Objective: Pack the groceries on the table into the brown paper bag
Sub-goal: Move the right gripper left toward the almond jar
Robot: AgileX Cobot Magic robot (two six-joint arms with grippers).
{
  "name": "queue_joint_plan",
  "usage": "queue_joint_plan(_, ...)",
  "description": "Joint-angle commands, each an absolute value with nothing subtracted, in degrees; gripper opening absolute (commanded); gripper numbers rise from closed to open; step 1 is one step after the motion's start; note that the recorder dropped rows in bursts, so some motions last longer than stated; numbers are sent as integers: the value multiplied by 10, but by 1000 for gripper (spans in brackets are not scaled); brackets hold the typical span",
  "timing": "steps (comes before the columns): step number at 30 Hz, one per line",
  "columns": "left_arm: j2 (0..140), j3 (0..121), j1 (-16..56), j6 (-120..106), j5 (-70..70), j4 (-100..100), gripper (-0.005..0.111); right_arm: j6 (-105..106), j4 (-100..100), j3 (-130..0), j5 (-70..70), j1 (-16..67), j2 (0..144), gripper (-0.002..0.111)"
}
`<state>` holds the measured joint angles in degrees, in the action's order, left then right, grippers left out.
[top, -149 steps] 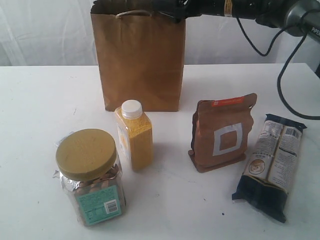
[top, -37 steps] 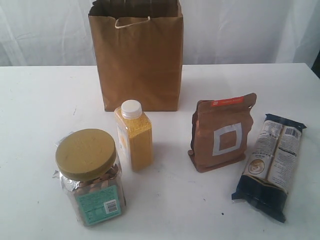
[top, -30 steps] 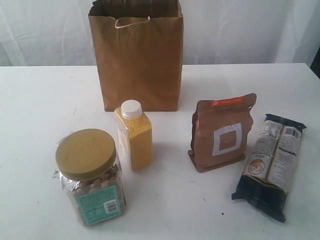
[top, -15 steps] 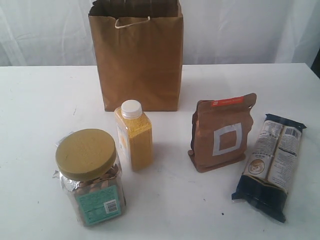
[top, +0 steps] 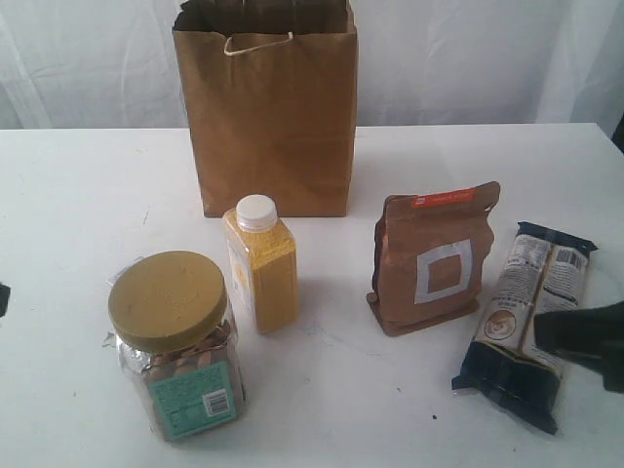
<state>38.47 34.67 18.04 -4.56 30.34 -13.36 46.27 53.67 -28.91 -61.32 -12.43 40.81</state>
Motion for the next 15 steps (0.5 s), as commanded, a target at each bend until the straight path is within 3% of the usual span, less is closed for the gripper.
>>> queue_joint_plan(1,409,357,179,-176,367,-235,14,480,544,-286,-621,-96,430,0)
queue_joint_plan(2,415,354,179,-209,381,-261,23,485,547,-286,-612,-88,435,0)
queue_joint_plan(4,428,326,179,-277,381,-374,59,516,586,-286,-597,-57,458,0)
queue_joint_plan(6,437,308,179,-312,359,-436,84,550,630,-286,-588,-38,485,0)
queue_joint_plan(7,444,284,179,-343,333,-506,106,571,692,-286,-571,-19,517,0)
queue_joint_plan(15,480,204,179,-413,275,-728,105,815,981,-297,-523,187,780,0)
